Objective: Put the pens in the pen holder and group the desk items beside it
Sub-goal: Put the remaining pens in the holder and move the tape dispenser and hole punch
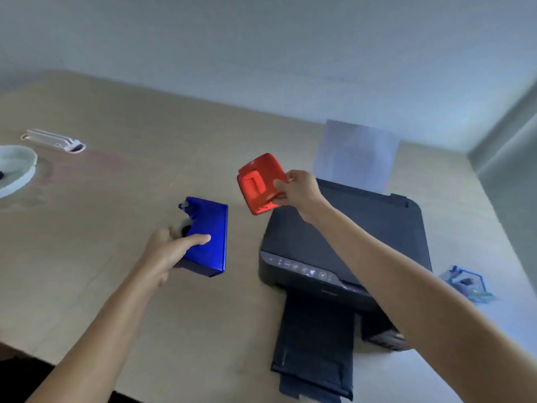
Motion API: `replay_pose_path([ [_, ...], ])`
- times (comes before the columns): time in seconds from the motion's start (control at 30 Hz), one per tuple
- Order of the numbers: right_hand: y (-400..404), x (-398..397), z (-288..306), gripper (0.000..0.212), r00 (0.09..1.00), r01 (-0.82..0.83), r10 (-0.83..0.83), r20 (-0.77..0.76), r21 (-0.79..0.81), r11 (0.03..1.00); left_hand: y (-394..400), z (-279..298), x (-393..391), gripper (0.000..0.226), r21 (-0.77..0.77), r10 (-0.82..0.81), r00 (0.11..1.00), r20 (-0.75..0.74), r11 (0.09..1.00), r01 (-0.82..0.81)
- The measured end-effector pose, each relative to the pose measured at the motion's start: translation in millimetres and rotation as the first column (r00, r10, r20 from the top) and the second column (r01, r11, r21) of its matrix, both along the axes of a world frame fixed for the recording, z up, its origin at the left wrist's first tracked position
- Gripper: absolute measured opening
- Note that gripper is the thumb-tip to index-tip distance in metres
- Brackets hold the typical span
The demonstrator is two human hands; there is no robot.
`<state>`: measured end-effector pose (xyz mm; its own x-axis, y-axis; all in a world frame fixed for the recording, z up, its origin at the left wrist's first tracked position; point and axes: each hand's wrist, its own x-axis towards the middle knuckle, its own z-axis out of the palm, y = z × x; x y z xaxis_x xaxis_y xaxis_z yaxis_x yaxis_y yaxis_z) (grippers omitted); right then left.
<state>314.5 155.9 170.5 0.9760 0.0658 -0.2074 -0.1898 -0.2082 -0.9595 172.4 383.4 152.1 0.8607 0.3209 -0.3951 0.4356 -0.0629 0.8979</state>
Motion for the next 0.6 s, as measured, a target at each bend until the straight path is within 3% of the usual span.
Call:
replay_pose_path([
  [0.27, -220.2, -38.7, 49.5, 0.022, 0.962, 0.229, -0.240, 0.126, 0.099, 0.968, -176.4, 41.6, 32.1, 0.019, -0.004, -0.258, 0.957, 0.136, 0.965, 0.261],
  [0.4, -340.3, -84.4, 45.9, 0.022, 0.907, 0.390, -0.403, 0.123, 0.116, 0.913, -290.7, 40.7, 29.5, 0.022, -0.035, -0.485, 0.863, 0.137, 0.869, 0.494],
  [0.6, -479.2, -162.4, 11.3, 0.010, 0.763, 0.644, -0.646, 0.007, 0.075, 0.761, -439.2, 4.3, -10.3, 0.025, -0.070, -0.708, 0.706, 0.038, 0.702, 0.708],
])
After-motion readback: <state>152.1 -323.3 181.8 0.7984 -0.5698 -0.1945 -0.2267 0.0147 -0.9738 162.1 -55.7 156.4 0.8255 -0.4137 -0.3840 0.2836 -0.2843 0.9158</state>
